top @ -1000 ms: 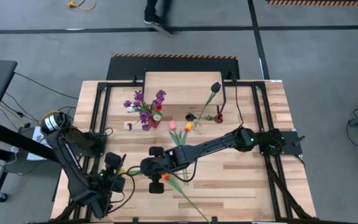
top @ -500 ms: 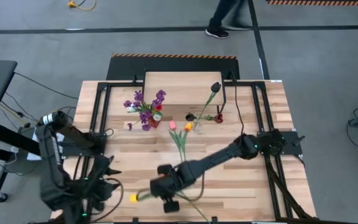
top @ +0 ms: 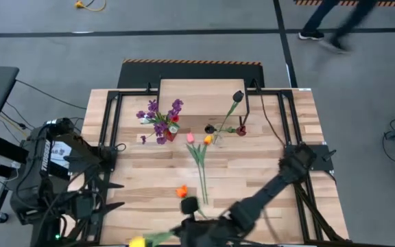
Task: Pick and place flowers into a vace then onto a shelf
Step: Put the yellow flower into the transparent flower vase
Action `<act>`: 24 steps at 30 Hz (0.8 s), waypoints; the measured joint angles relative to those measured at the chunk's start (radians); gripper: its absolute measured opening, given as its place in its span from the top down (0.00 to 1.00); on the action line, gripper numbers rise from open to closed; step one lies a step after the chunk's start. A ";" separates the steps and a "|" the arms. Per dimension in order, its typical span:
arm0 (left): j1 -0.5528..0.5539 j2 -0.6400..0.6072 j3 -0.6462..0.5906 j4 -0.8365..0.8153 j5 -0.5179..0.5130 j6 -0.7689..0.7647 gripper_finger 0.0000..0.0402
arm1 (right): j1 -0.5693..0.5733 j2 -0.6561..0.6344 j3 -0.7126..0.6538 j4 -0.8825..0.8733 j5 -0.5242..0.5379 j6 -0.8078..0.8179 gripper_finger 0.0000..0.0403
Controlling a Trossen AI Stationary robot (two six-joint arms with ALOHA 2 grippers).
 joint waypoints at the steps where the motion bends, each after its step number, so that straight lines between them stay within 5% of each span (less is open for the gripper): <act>1: 0.000 0.000 0.000 0.000 -0.016 0.000 0.45 | 0.014 -0.024 0.000 0.022 0.117 -0.027 1.00; 6: 0.000 0.000 0.000 0.000 -0.098 0.000 0.45 | 0.061 -0.126 0.001 0.109 0.681 -0.172 1.00; 9: 0.000 -0.002 0.000 0.001 -0.153 0.005 0.45 | 0.042 -0.199 -0.013 0.051 0.753 -0.192 1.00; 13: 0.006 -0.022 0.000 0.000 -0.156 0.020 0.45 | -0.075 -0.314 -0.035 -0.006 0.600 -0.189 1.00; 19: 0.019 -0.051 0.000 0.000 -0.152 0.066 0.45 | -0.272 -0.441 -0.129 0.263 0.017 -0.305 1.00; 24: 0.019 -0.066 -0.015 0.000 -0.147 0.066 0.45 | -0.294 -0.542 -0.277 0.497 -0.102 -0.395 1.00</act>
